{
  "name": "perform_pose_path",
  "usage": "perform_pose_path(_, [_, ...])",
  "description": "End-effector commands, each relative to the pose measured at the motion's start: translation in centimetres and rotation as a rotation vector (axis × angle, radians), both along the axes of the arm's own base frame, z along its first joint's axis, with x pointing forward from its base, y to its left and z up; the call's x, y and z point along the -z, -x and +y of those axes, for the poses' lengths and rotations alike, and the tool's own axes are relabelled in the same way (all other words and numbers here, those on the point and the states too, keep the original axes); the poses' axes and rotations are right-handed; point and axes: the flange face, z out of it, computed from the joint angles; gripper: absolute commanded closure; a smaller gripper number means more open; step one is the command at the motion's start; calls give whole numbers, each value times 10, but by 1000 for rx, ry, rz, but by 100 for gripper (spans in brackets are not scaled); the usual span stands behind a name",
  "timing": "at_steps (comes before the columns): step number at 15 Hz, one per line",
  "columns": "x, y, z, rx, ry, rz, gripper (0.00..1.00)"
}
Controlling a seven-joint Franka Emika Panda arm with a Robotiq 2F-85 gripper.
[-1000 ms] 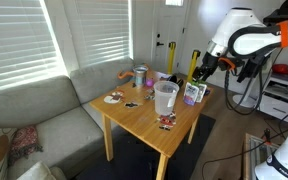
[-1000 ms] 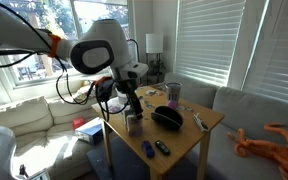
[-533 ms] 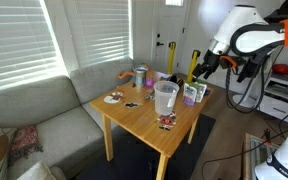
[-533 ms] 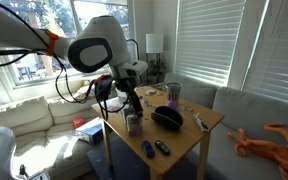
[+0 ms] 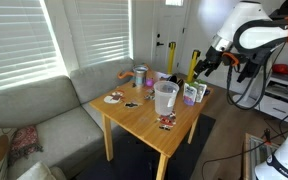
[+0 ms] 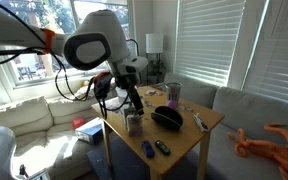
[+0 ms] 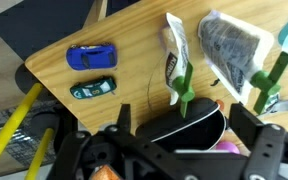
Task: Move the packet on the right to the left then place both packets in the clear cup
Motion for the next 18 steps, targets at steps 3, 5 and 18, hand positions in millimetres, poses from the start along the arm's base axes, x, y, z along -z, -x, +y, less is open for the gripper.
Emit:
perform_pose_path(3, [-9,5,7,-9,-86,-26,0])
perform_pose_path(5, [-8,3,9,-13,-110,-29,0])
perform_pose_path(18, [3,-5,10,-80,-131,-8,0])
